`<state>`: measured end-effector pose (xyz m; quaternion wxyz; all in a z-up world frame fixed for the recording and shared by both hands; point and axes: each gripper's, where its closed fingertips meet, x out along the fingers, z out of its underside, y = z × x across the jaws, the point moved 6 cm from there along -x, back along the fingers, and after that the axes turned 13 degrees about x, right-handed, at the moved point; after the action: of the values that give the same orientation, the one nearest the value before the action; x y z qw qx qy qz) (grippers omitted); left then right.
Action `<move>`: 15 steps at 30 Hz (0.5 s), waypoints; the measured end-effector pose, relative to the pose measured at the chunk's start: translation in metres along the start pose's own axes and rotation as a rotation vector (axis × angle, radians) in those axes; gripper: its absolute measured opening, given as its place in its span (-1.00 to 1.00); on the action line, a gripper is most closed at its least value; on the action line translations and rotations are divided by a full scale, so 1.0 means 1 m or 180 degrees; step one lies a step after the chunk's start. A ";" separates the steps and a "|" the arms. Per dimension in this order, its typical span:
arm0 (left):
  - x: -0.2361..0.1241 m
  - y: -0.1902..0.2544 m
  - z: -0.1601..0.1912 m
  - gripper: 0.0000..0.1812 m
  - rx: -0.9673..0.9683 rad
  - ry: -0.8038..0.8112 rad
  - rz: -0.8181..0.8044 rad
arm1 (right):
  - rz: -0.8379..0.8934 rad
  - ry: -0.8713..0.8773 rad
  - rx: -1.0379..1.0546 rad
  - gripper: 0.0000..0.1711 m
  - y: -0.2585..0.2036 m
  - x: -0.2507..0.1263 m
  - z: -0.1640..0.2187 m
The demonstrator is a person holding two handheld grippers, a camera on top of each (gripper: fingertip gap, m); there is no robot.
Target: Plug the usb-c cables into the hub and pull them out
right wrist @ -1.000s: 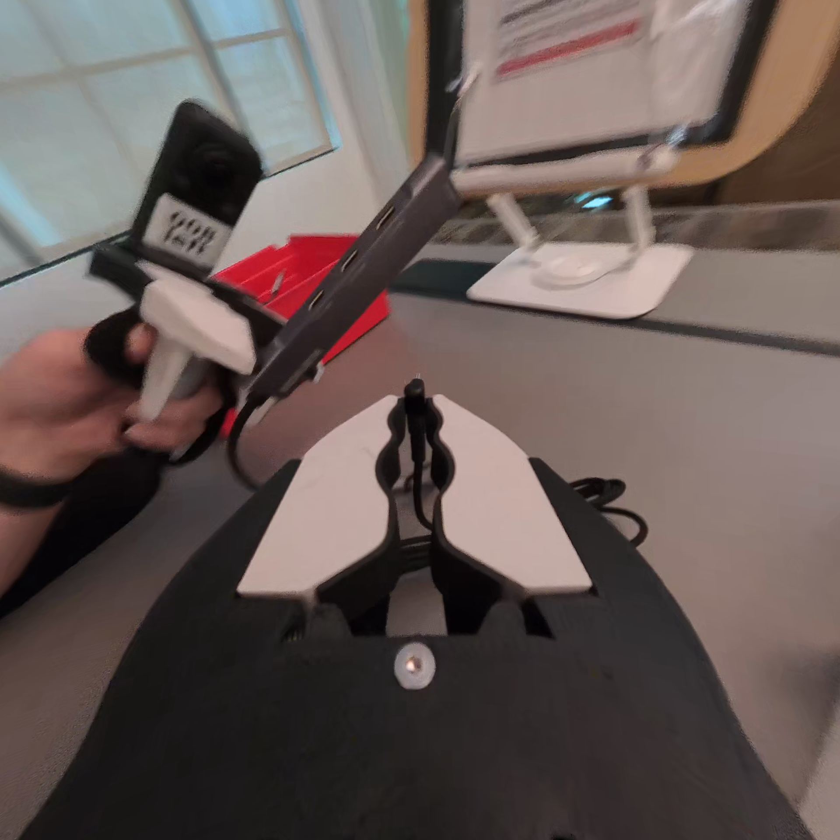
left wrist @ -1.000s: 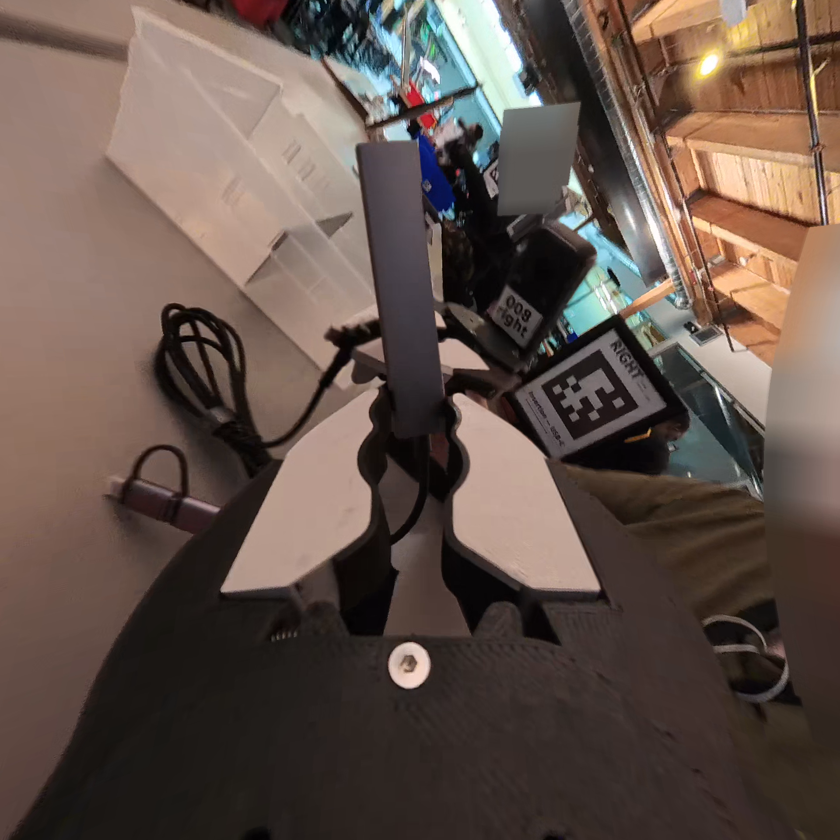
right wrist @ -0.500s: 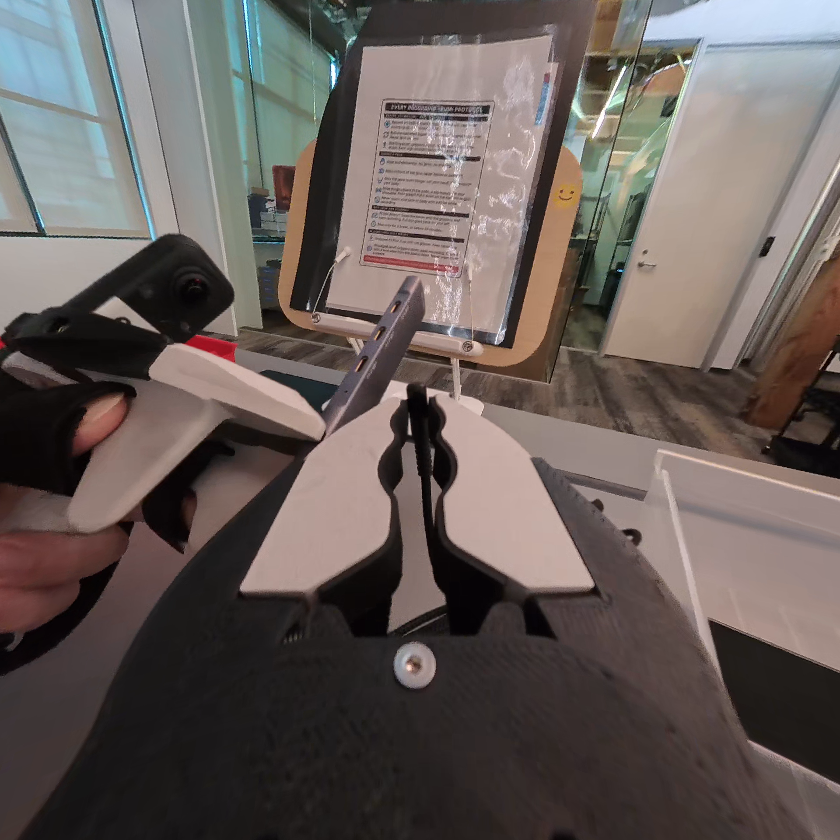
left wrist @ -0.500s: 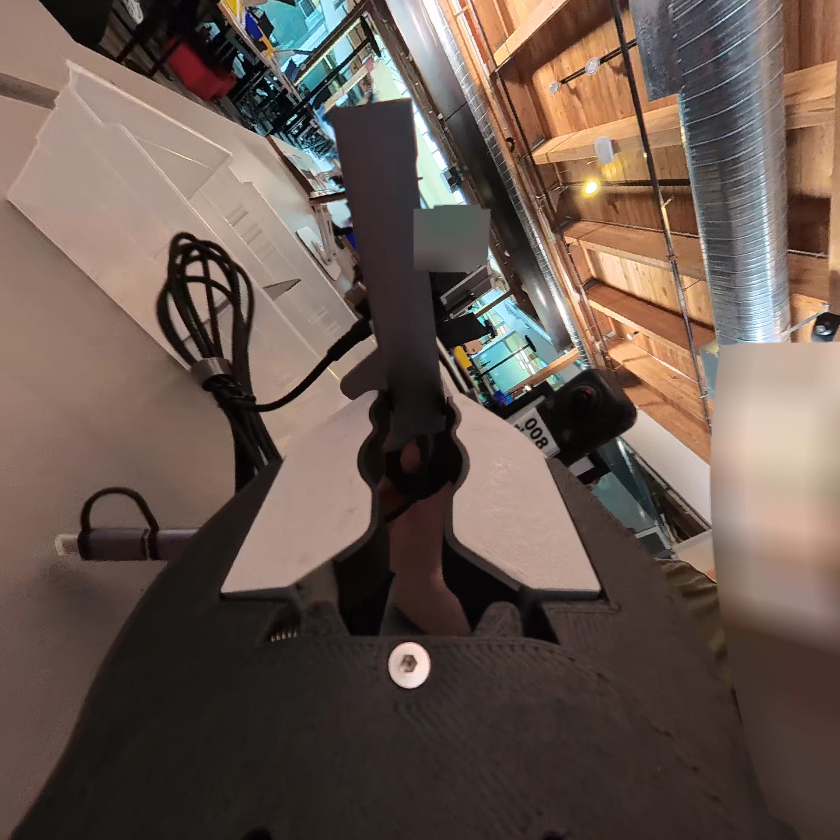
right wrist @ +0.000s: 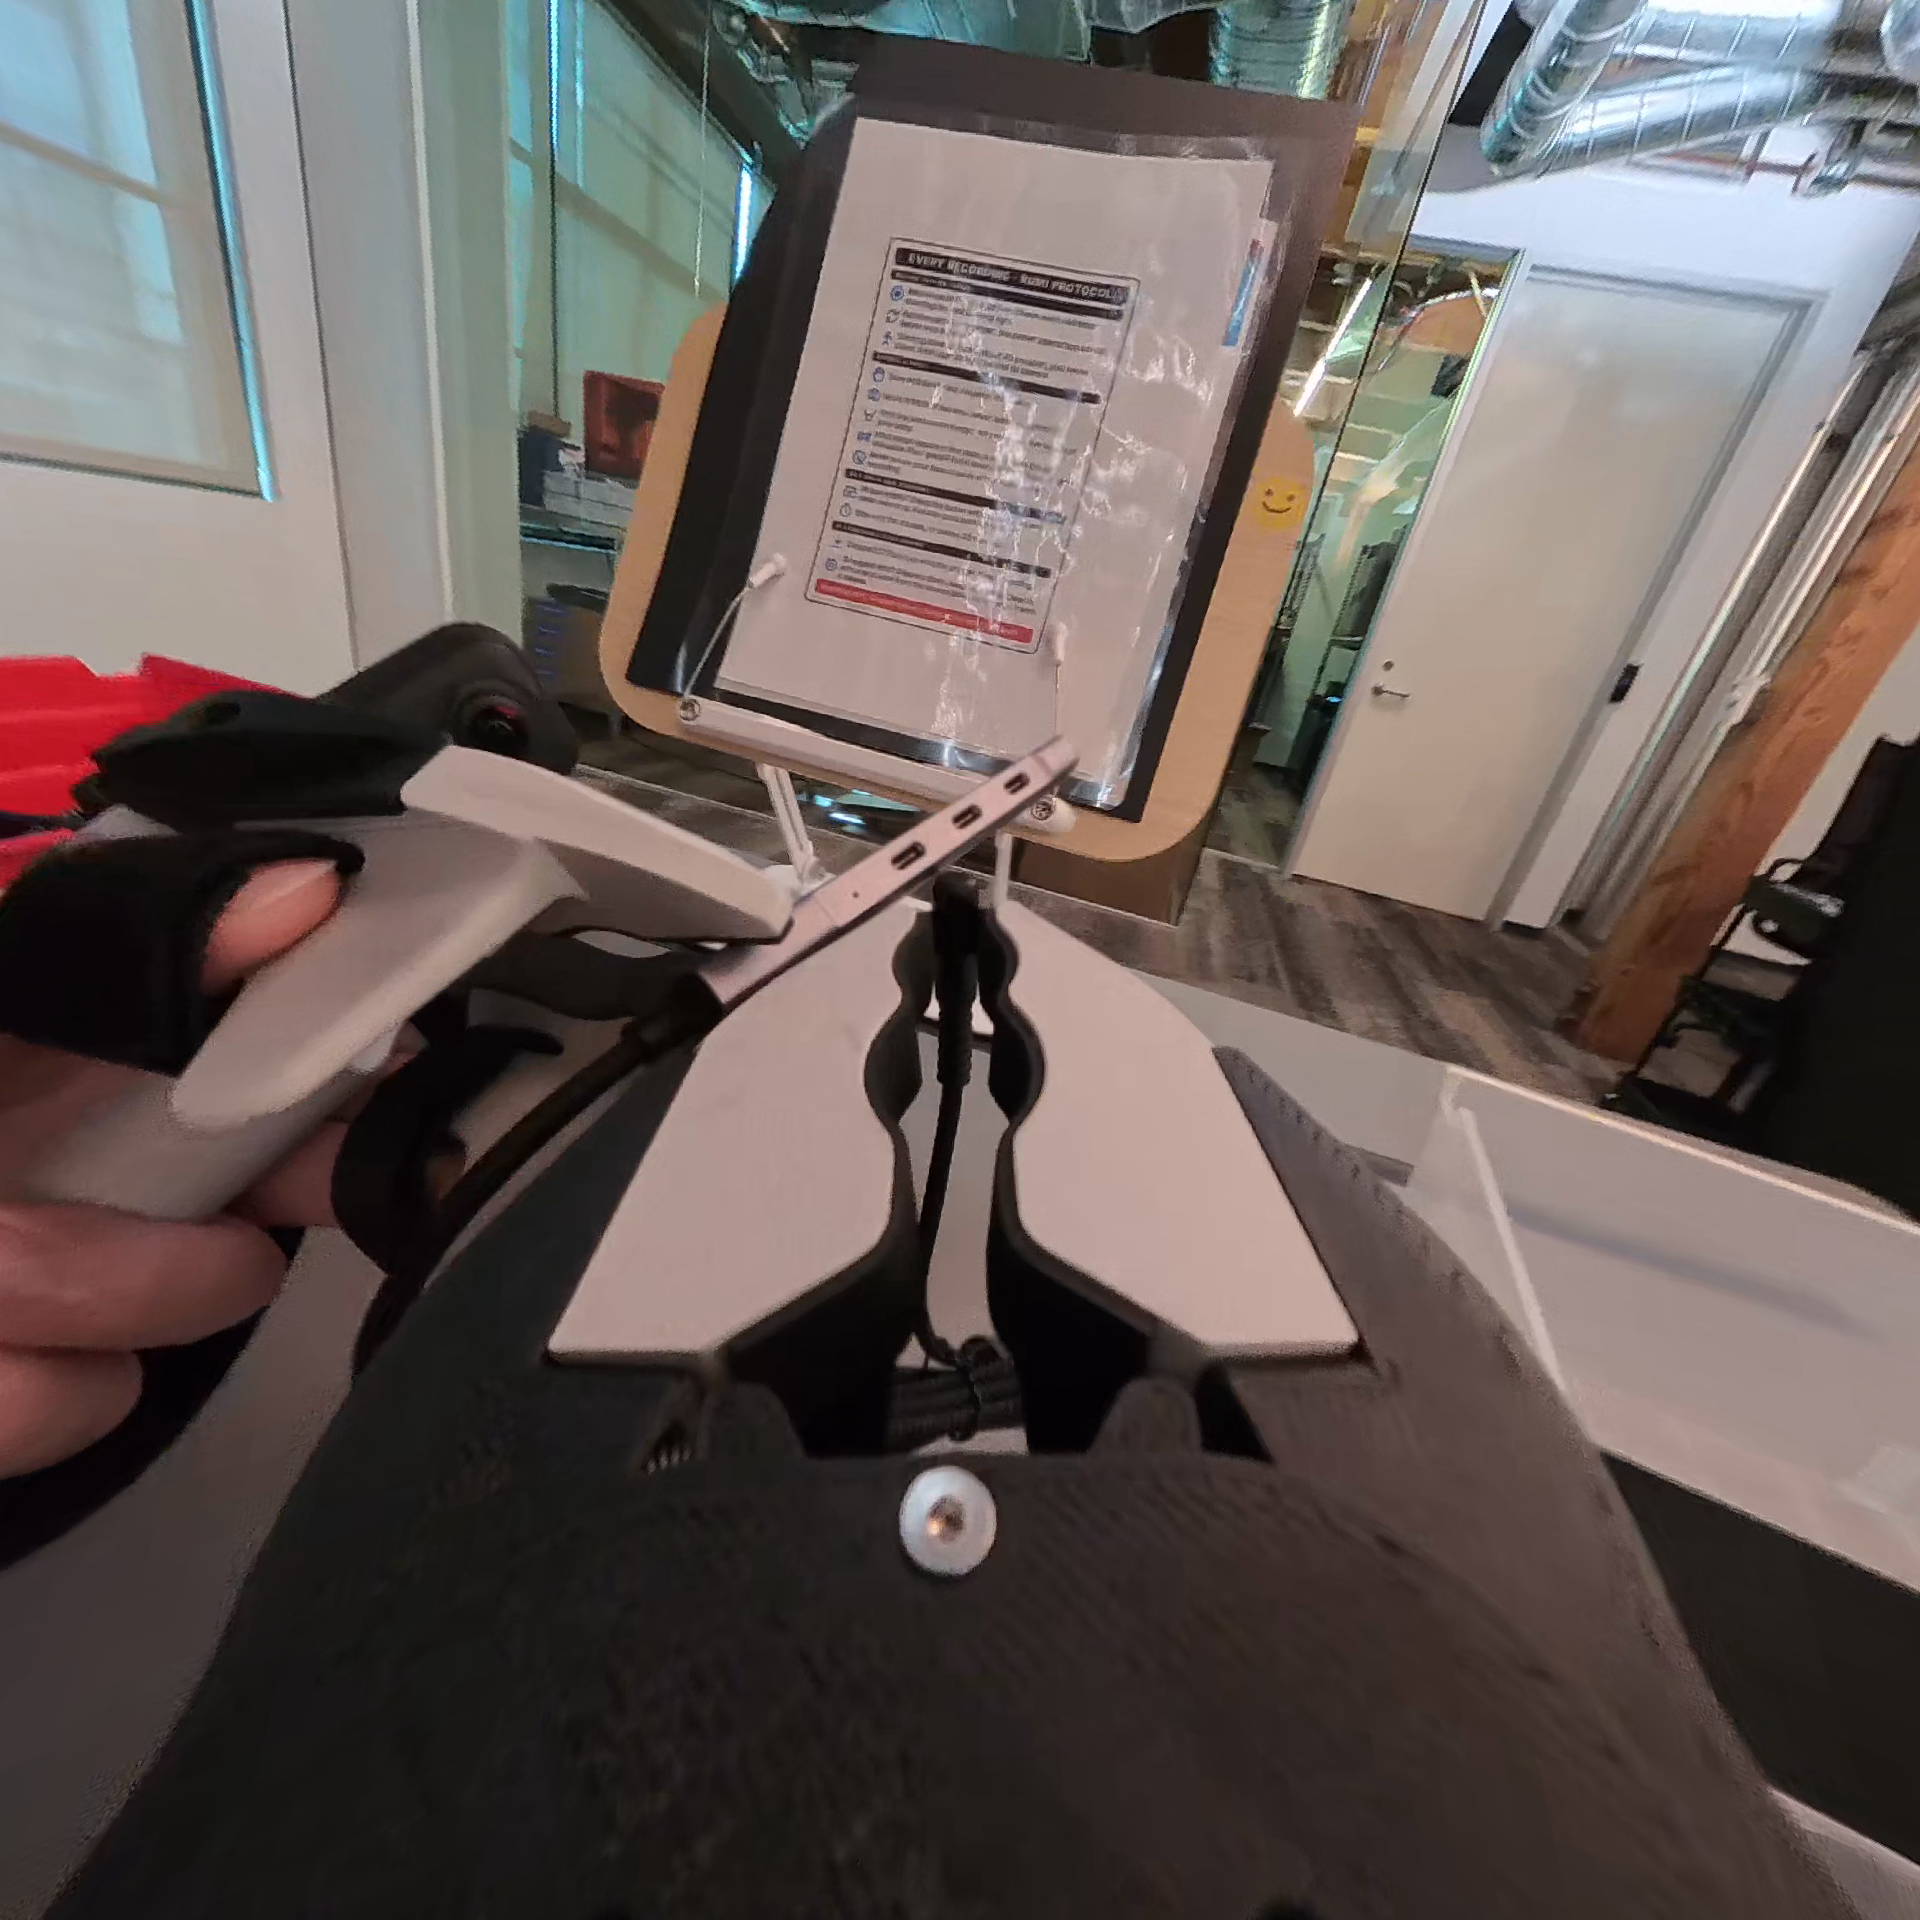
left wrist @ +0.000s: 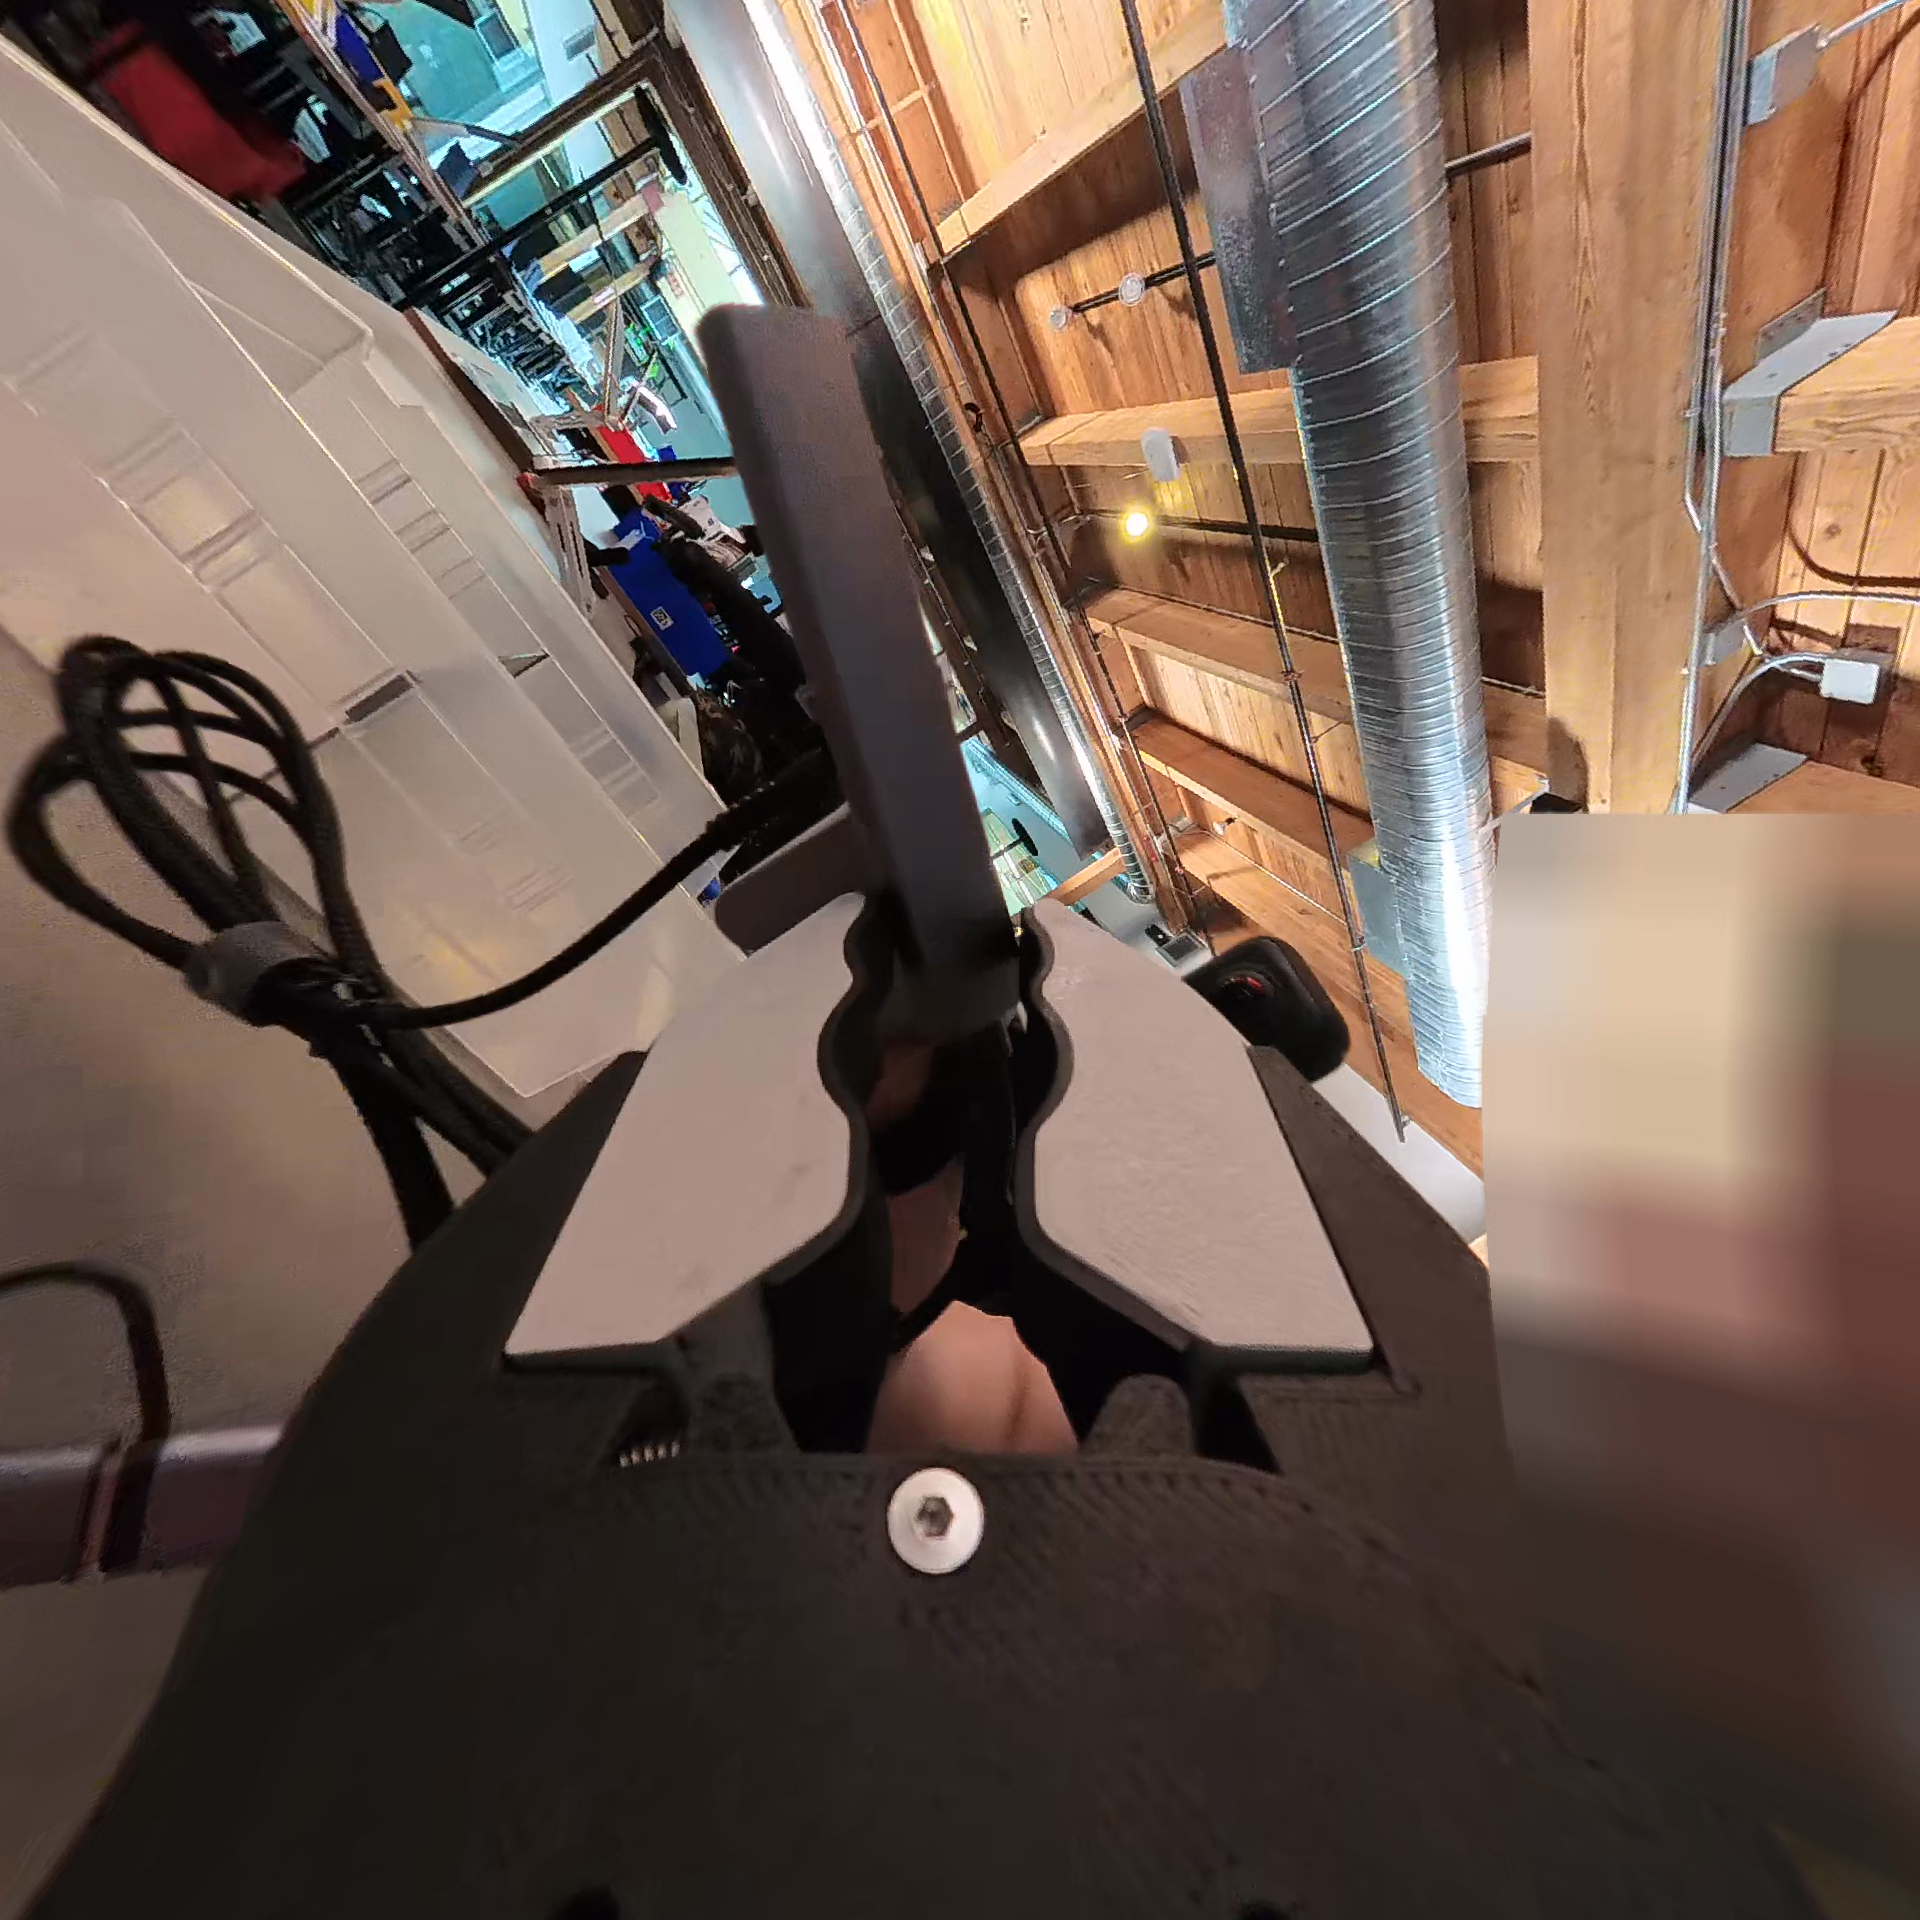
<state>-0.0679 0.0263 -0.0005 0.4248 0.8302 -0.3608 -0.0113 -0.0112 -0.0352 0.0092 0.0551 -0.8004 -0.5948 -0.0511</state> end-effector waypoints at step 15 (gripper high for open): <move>-0.008 0.006 -0.002 -0.81 0.0200 -0.0131 0.0195 | -0.0043 -0.0011 -0.0116 -0.90 -0.001 -0.005 -0.006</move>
<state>-0.0760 0.0304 0.0028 0.3912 0.8313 -0.3949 -0.0041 -0.0141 -0.0409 0.0148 0.0391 -0.7972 -0.5993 -0.0610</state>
